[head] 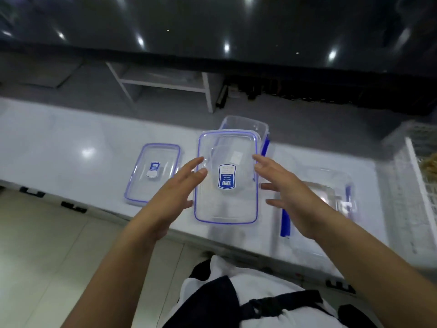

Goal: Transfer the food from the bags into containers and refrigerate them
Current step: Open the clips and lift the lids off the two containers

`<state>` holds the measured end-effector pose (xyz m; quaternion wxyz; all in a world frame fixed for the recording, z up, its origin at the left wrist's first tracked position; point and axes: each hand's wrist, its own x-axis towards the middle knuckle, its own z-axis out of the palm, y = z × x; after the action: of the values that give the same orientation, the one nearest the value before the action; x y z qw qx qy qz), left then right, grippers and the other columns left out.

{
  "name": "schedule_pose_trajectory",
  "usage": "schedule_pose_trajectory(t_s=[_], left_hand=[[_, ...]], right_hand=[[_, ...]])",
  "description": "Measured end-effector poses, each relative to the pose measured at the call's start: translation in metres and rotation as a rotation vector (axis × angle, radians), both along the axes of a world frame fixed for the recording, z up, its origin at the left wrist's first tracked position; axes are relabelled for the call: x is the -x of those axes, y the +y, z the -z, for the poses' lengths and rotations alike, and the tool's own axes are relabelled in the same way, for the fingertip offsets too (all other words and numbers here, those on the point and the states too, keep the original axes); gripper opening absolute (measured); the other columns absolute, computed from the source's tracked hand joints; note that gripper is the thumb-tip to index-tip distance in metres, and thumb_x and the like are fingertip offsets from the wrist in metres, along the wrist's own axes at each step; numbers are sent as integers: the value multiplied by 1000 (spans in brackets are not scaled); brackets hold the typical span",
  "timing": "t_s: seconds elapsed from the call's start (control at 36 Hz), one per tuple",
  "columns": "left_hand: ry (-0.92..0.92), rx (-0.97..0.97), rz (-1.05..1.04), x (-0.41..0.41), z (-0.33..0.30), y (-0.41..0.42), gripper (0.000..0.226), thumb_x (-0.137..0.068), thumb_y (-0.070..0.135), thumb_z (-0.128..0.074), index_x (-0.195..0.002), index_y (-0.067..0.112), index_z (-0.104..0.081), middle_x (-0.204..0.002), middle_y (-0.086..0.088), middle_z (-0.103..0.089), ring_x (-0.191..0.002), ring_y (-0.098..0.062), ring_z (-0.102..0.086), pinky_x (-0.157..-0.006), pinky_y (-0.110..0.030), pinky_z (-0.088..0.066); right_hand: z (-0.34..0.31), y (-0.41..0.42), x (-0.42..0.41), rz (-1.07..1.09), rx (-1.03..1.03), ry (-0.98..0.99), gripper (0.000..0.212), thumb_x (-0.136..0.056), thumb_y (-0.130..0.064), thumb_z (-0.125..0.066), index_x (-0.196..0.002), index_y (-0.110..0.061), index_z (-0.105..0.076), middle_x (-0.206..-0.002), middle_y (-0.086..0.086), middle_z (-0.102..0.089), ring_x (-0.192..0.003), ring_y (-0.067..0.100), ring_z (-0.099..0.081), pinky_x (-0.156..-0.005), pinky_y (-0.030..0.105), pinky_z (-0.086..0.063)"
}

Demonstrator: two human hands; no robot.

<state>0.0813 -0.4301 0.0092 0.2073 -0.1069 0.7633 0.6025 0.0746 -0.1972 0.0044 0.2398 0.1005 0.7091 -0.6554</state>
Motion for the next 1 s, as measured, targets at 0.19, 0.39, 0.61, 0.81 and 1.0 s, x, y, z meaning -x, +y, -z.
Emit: schedule_pose_trajectory(t_s=[0.19,0.39,0.61,0.81,1.0], left_hand=[[14,99,-166,13,4,-92,54,-89,62,-56,-142,51,-47,-149,18,-47,-138,-8,-42,-116,-49,-36],[-131,126,-187,58,34,-172,50,-97,59,-51,-143,42,-47,-143,12,-52,-131,-19,-50,-102,-46,-47],[-143,94,-118,92,67,-201,50,-98,56,-51,-143,36,-50,-145,8,-52,-129,-19,-52,-98,-42,-47],[-110,160,-17,102,88,-205,54,-100,54,-48,-149,33,-43,-156,2,-43,-139,-24,-45,-115,-50,-39],[-74,196,25,93,107,-211,52,-98,59,-49,-146,39,-44,-155,1,-45,-137,-23,-48,-112,-44,-41]], right_hand=[[8,-114,34,-157,29,-39,54,-94,-55,-56,-145,-50,-40,-157,-12,-36,-143,19,-34,-118,50,-29],[34,-202,70,-169,29,-141,65,-95,-54,-55,-153,-43,-29,-163,-9,-25,-146,23,-30,-108,40,-29],[76,-239,91,-36,-100,-104,60,-96,-43,-56,-152,-36,-34,-159,-5,-34,-140,21,-38,-96,31,-32],[95,-249,81,-52,-253,-52,66,-94,-46,-60,-153,-40,-30,-158,-3,-36,-139,23,-42,-102,34,-41],[102,-246,71,-243,-587,105,66,-95,-46,-58,-154,-34,-31,-158,-3,-36,-142,23,-36,-111,41,-34]])
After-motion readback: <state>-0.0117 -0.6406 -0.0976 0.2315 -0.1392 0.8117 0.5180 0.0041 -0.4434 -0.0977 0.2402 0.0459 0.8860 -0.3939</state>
